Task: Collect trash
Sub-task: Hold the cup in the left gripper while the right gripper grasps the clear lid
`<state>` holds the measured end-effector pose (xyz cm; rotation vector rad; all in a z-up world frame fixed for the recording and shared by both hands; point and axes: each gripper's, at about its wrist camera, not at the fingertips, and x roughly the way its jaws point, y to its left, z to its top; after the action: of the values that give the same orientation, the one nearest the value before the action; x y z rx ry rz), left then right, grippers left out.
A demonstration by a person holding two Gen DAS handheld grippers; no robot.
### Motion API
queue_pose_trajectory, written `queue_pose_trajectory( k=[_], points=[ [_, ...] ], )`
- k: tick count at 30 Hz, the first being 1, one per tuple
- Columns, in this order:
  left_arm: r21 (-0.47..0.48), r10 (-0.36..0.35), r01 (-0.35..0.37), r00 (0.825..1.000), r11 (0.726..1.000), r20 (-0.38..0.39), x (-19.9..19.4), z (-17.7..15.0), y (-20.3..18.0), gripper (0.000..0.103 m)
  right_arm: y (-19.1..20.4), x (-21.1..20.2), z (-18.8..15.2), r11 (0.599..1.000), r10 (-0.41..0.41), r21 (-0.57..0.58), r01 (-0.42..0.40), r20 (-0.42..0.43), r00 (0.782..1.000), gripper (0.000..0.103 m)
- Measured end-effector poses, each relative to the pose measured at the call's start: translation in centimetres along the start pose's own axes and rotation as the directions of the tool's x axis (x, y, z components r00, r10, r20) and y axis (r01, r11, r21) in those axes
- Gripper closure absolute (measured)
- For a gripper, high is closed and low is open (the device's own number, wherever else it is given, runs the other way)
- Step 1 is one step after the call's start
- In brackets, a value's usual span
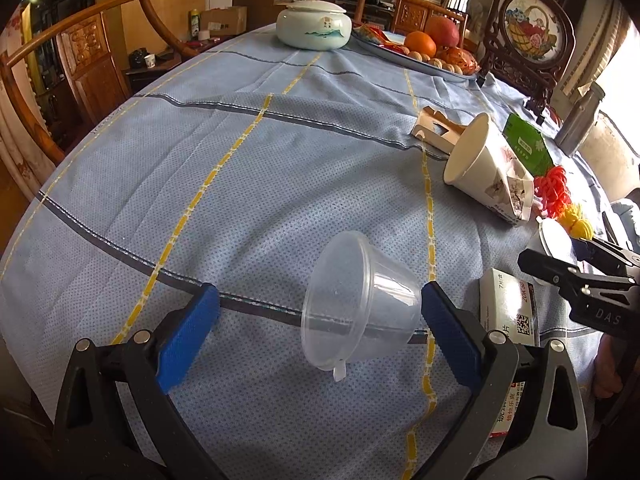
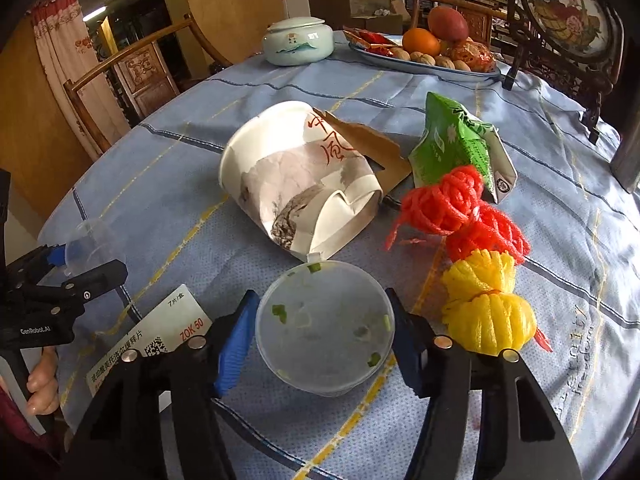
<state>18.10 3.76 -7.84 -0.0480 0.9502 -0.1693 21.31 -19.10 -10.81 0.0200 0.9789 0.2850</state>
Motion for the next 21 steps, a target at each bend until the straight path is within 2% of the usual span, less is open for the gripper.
queue_pose_trajectory(
  k=[4, 6, 10, 13, 14, 16, 18, 19, 21],
  points=[
    [-0.007, 0.000, 0.000, 1.000, 1.000, 0.000, 0.0, 0.1, 0.0, 0.007, -0.1, 0.0, 0.0, 1.000, 0.012, 0.003, -0.012, -0.001, 1.000, 0.036],
    [-0.018, -0.006, 0.006, 1.000, 1.000, 0.005, 0.0, 0.1, 0.2, 0.007, 0.3, 0.1, -0.1, 1.000, 0.025, -0.010, -0.026, -0.010, 1.000, 0.024],
    [-0.049, -0.025, 0.026, 0.999, 0.998, 0.023, -0.3, 0.0, 0.6, 0.008, 0.9, 0.3, -0.1, 0.999, 0.031, -0.034, -0.032, -0.025, 0.999, 0.015],
    [-0.066, 0.013, -0.011, 0.999, 0.998, 0.034, -0.5, 0.0, 0.6, 0.016, 0.9, 0.3, -0.1, 0.999, 0.040, -0.030, -0.040, -0.024, 0.999, 0.013],
    [-0.069, 0.028, -0.025, 0.999, 0.997, 0.037, -0.5, 0.0, 0.5, 0.022, 0.8, 0.2, -0.1, 0.999, 0.043, -0.024, -0.043, -0.021, 0.999, 0.014],
    [-0.056, 0.046, -0.044, 0.998, 0.997, 0.039, -0.5, 0.0, 0.1, 0.033, 0.4, -0.1, -0.2, 1.000, 0.027, 0.001, -0.027, -0.006, 1.000, 0.021],
    [-0.036, 0.053, -0.051, 0.998, 0.998, 0.037, -0.5, 0.0, -0.5, 0.049, -0.4, -0.5, -0.3, 0.999, 0.011, 0.038, -0.012, 0.011, 1.000, 0.043],
    [-0.029, 0.044, -0.043, 0.998, 0.999, 0.036, -0.6, 0.0, -0.7, 0.055, -0.9, -0.7, -0.3, 0.998, 0.017, 0.060, -0.018, 0.022, 1.000, 0.046],
    [-0.024, 0.022, -0.021, 0.999, 1.000, 0.040, -1.1, -0.1, -1.1, 0.065, -1.3, -0.9, -0.5, 0.997, 0.023, 0.078, -0.025, 0.030, 0.999, 0.046]
  ],
)
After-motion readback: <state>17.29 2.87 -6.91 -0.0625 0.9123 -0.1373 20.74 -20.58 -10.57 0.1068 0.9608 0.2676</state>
